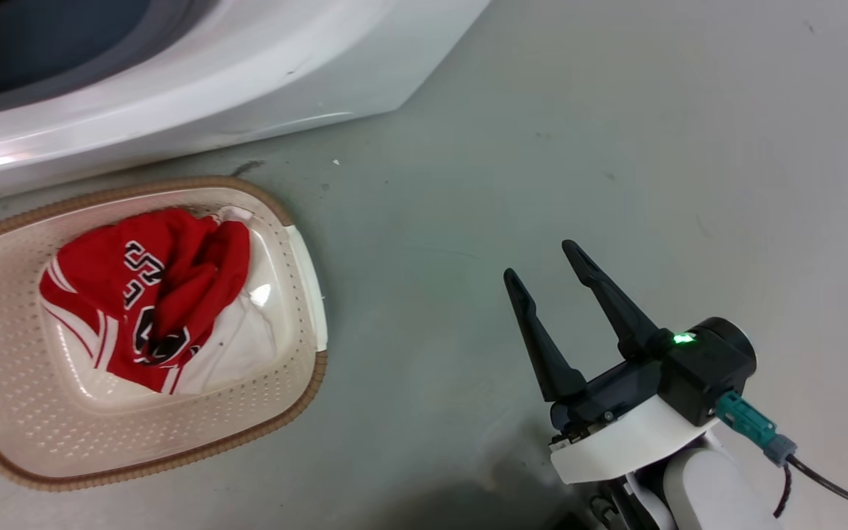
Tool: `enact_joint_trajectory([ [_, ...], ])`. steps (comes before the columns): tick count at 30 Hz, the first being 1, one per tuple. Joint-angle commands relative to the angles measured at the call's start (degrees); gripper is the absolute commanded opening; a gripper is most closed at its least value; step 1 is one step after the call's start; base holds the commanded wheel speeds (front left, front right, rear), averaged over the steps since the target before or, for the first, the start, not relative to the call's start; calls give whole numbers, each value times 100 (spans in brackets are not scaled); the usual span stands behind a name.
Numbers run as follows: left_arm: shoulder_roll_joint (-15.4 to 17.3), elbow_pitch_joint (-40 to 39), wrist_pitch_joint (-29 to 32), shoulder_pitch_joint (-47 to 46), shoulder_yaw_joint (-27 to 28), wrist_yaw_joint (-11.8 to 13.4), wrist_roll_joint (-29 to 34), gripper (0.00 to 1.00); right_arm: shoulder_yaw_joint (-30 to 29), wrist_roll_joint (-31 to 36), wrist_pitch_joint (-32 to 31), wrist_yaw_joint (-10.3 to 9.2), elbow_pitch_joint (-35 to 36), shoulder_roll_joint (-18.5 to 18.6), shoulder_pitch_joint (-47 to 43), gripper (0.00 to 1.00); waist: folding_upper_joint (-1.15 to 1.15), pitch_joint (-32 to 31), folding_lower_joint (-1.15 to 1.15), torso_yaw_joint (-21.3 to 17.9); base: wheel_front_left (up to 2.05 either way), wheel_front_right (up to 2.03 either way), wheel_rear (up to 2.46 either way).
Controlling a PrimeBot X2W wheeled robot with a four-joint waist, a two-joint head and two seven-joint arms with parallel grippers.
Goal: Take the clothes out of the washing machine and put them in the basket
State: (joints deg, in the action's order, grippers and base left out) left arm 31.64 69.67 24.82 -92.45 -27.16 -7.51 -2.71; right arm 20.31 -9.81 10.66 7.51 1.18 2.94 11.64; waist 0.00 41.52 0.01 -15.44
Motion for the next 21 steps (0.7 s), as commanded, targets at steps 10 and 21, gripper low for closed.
enact_joint_trajectory([
  [10, 624, -161, 1159, -56, -472, 4, -766, 100, 131, -121, 140, -4, -47, -12, 81, 100, 0, 352, -1, -286, 0, 0, 0],
  [21, 905, -956, 891, 158, -463, 254, -912, 0, 125, -164, 147, -4, -65, -12, 165, 100, 0, 346, -1, -279, 0, 0, 0],
])
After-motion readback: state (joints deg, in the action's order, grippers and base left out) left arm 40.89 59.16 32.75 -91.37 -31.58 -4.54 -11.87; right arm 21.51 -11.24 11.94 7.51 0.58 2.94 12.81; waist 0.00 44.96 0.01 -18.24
